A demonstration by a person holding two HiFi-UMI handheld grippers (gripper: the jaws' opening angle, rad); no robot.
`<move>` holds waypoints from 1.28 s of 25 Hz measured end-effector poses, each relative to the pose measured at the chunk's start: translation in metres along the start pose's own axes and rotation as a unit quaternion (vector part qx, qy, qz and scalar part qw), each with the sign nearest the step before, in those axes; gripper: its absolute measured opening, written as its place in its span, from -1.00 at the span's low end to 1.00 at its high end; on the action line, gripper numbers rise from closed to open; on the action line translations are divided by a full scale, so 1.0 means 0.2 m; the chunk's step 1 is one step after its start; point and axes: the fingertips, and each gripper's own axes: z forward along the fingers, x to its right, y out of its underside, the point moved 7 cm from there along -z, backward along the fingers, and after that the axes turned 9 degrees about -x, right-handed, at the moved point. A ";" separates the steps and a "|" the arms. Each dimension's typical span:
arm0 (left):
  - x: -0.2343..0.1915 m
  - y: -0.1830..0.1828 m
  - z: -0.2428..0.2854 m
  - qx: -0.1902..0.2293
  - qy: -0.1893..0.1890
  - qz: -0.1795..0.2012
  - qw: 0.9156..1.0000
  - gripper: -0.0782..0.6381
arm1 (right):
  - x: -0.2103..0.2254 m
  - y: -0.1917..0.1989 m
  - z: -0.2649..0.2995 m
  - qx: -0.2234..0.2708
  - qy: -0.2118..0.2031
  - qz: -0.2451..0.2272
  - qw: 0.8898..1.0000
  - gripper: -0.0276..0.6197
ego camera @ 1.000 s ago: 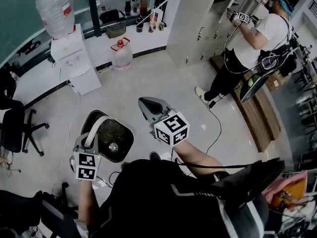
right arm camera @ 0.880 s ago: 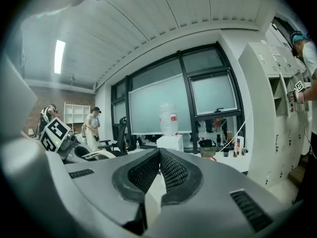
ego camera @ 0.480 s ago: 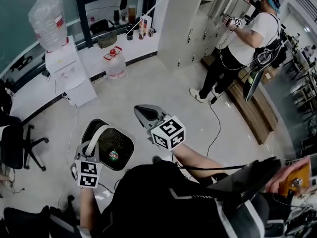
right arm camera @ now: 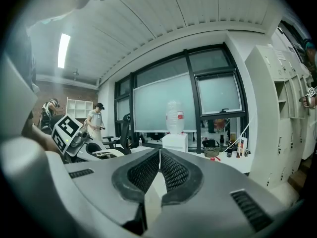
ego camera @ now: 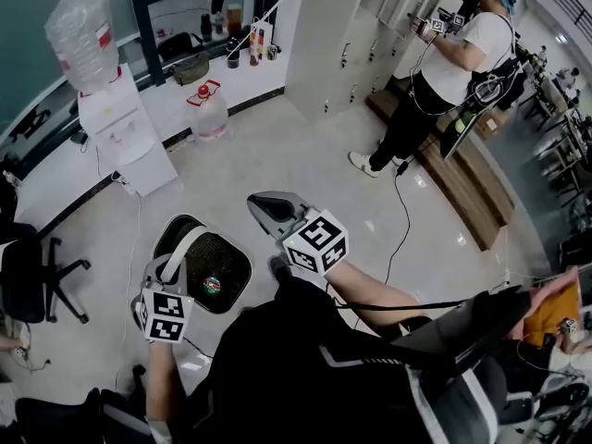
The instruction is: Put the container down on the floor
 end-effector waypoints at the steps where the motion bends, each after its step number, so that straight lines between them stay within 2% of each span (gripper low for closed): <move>1: 0.00 0.00 0.00 -0.001 0.003 0.003 1.000 -0.73 | 0.00 -0.01 0.01 0.000 -0.004 -0.003 1.000 -0.89; 5: -0.03 -0.02 0.03 0.007 0.007 0.005 1.000 -0.73 | 0.01 -0.05 0.09 0.002 -0.022 -0.013 1.000 -0.89; 13: -0.20 -0.07 0.13 -0.007 -0.005 -0.008 1.000 -0.73 | 0.10 -0.12 0.34 0.000 -0.066 -0.030 0.997 -0.89; 21: -0.39 -0.21 0.30 -0.012 -0.026 -0.036 0.999 -0.73 | 0.41 -0.19 0.54 -0.008 -0.077 -0.039 0.996 -0.89; 28: -0.51 -0.38 0.47 -0.029 -0.034 -0.063 0.997 -0.73 | 0.72 -0.23 0.66 -0.008 -0.081 -0.013 0.997 -0.89; 32: -0.57 -0.48 0.57 -0.038 -0.039 -0.068 0.996 -0.73 | 0.86 -0.25 0.72 -0.012 -0.081 -0.026 0.996 -0.89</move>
